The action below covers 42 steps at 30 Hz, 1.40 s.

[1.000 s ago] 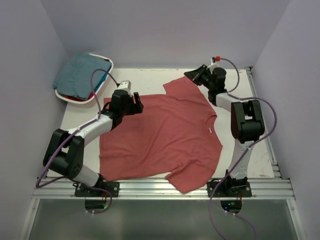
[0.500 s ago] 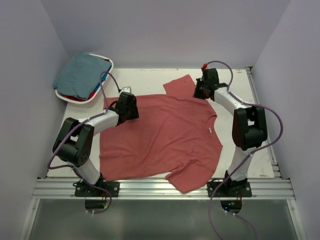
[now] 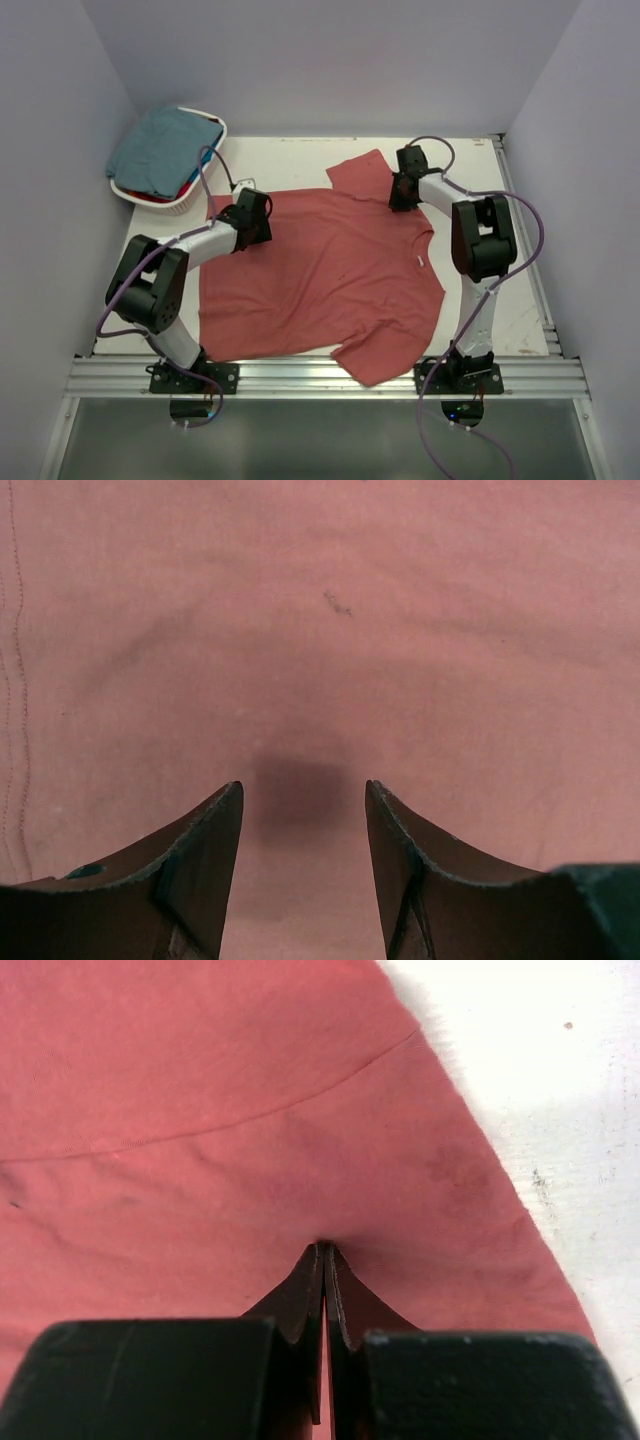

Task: Fold and stack the t-shirts
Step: Flatten out the tshirt

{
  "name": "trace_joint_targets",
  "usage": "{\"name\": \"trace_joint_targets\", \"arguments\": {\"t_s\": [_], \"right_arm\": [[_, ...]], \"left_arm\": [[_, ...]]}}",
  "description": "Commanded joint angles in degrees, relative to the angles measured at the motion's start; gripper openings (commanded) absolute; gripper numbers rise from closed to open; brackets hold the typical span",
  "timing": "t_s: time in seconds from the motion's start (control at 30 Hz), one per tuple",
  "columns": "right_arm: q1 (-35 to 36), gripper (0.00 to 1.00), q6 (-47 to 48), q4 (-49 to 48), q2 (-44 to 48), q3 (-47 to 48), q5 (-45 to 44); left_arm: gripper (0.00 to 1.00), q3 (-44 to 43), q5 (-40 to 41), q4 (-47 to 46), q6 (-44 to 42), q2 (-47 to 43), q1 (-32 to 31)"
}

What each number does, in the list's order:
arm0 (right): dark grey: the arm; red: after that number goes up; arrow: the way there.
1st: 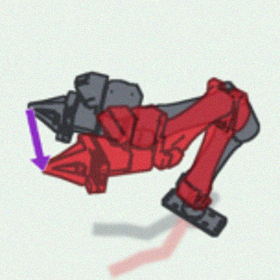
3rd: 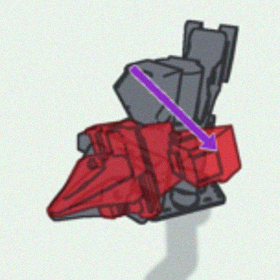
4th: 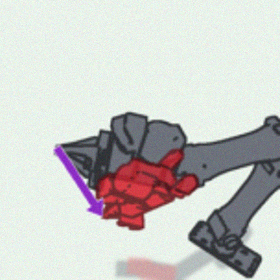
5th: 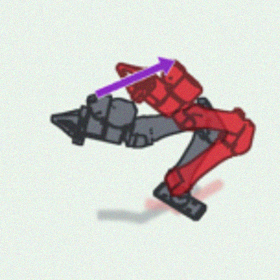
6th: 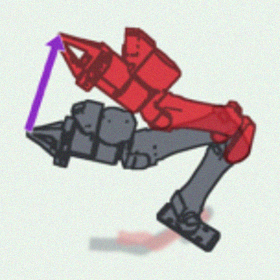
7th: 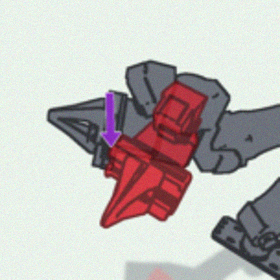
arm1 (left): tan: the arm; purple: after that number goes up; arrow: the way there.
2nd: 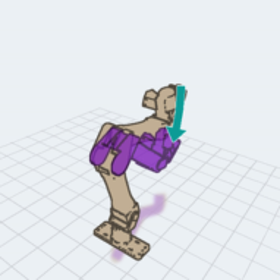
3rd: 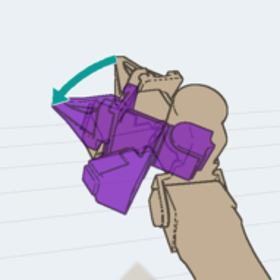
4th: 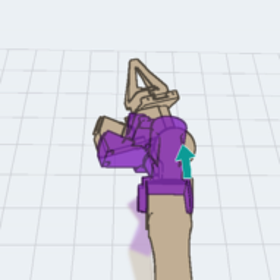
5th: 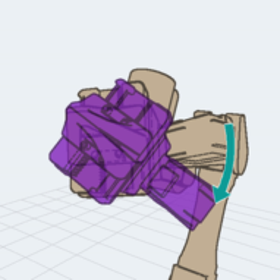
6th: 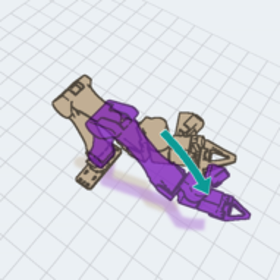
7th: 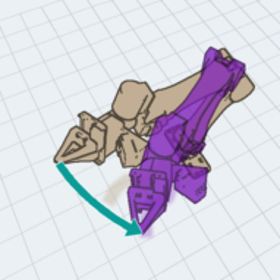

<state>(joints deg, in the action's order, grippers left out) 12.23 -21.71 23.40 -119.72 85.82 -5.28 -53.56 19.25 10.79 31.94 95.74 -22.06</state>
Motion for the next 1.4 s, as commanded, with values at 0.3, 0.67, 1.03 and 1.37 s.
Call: {"name": "trace_joint_targets", "arguments": {"t_s": [0.3, 0.67, 1.03, 1.37], "right_arm": [[-5.5, 0.0, -2.8, 10.1, -14.6, 18.0, -4.5], [-6.8, 0.0, -0.3, 11.1, -22.9, 38.1, -4.8], [-6.1, 0.58, 0.7, -30.9, 13.7, -3.0, 1.5], [-0.6, 0.58, 2.8, 3.3, 33.1, -15.3, -3.8]], "left_arm": [[0.54, -10.1, -4.6, -4.3, 1.3, 15.5, 6.2], [0.54, -32.2, -10.1, -2.8, -1.8, 27.5, 9.8], [1.0, -20.1, -11.2, -17.6, -5.5, 5.9, 9.5], [0.93, -1.9, -4.1, 11.5, 1.3, -15.3, 3.2]]}}
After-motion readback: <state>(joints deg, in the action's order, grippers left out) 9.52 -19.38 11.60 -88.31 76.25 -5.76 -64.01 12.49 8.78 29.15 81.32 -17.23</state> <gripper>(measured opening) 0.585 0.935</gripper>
